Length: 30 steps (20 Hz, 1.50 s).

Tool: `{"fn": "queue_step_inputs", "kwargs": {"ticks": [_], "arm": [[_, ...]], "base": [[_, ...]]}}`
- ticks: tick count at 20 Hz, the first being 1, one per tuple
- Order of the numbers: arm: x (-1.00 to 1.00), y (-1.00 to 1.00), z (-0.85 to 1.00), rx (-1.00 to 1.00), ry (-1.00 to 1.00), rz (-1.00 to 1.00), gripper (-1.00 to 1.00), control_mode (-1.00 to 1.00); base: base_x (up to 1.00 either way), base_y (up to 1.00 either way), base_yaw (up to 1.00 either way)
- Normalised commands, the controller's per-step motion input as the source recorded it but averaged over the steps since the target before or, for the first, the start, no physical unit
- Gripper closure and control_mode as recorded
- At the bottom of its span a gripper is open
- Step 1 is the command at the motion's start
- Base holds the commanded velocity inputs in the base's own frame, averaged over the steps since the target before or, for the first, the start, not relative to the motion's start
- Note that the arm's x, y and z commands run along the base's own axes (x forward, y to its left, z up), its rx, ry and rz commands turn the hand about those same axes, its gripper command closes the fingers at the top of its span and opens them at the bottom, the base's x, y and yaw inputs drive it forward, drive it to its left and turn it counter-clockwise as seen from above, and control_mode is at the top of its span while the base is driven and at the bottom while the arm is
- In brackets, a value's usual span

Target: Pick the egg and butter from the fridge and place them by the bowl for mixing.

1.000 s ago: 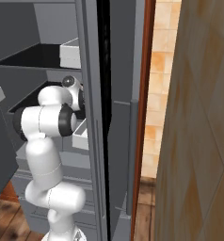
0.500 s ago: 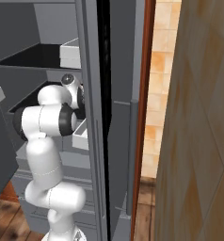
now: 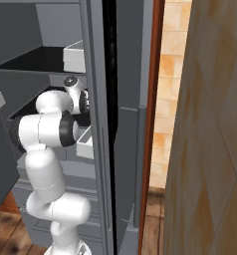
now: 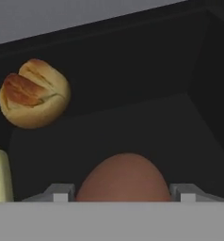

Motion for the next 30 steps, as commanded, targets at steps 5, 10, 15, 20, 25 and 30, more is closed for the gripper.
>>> {"fn": "queue_step_inputs", "kwargs": {"ticks": [5, 10, 15, 20, 25, 30], "arm": [[-0.68, 0.0, -0.18, 0.09, -0.01, 0.0, 1.0, -1.0], [-0.58, 0.0, 0.31, 0.07, 0.02, 0.0, 1.0, -1.0], [-0.61, 0.01, 0.36, 0.0, 0.04, 0.02, 1.0, -1.0], [-0.63, 0.02, 0.36, -0.01, 0.0, 0.14, 1.0, -1.0], [-0.72, -0.01, 0.25, -0.03, 0.0, 0.15, 1.0, -1.0], [-0.63, -0.02, 0.27, -0.11, 0.0, 0.05, 1.0, -1.0]], "base": [[0.0, 0.0, 0.0], [0.0, 0.0, 0.0], [0.0, 0.0, 0.0], [0.0, 0.0, 0.0], [0.0, 0.0, 0.0], [0.0, 0.0, 0.0]]}}
